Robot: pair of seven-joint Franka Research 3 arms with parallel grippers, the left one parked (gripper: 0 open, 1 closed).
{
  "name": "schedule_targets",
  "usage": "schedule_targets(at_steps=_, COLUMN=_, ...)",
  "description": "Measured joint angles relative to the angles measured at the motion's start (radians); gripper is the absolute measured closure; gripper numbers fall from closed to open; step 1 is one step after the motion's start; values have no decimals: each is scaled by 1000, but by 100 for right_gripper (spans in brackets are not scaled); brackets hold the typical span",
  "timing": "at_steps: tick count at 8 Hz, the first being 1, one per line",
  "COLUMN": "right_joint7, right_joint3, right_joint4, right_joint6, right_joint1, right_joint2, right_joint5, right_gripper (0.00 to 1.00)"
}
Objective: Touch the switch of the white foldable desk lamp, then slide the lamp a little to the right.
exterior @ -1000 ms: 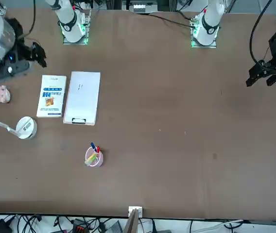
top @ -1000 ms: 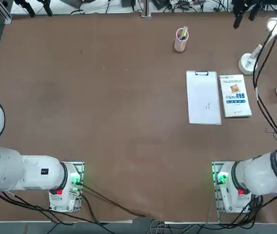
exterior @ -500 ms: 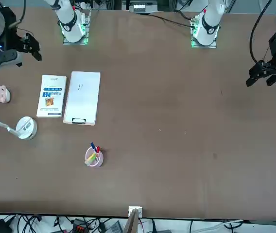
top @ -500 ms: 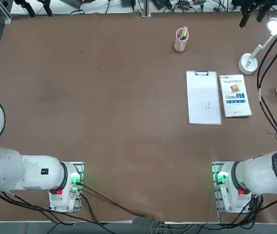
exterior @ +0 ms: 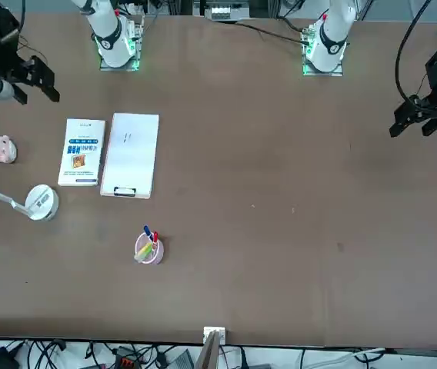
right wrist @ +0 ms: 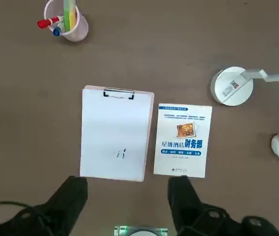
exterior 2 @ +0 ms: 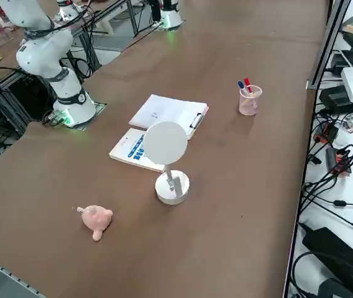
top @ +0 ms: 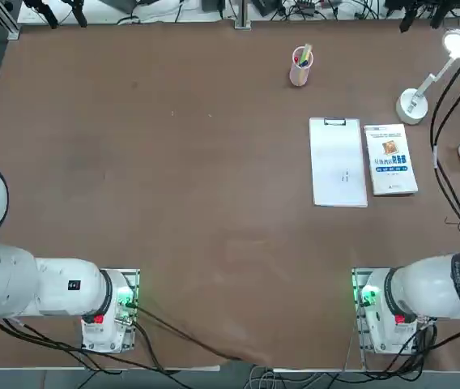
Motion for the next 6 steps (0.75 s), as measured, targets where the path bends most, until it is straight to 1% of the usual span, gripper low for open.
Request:
schedule_targets(at_steps=1, right_joint7=4, right_joint3=45, right_joint4=11, right_joint6=11, right_joint1=-38, right_joint2=11, right_joint5=0, right_gripper=0)
schedule_targets(at_steps=2, right_joint7=28, right_joint3=63, right_joint4=40, right_joint6=17, right_joint1=-51, right_joint2=34, right_joint5=0, right_gripper=0)
schedule_targets(at_steps=5, right_joint7=69, right_joint3=68, right_joint4=94, right_joint6=23, right_joint1=-53, right_joint2=101, right_joint5=0, right_gripper=0)
schedule_targets(at_steps=6, right_joint7=72, right_joint3=63, right_joint4=113, right_joint6=24, right_joint1=-46, right_joint2=124, right_joint5=0, right_gripper=0)
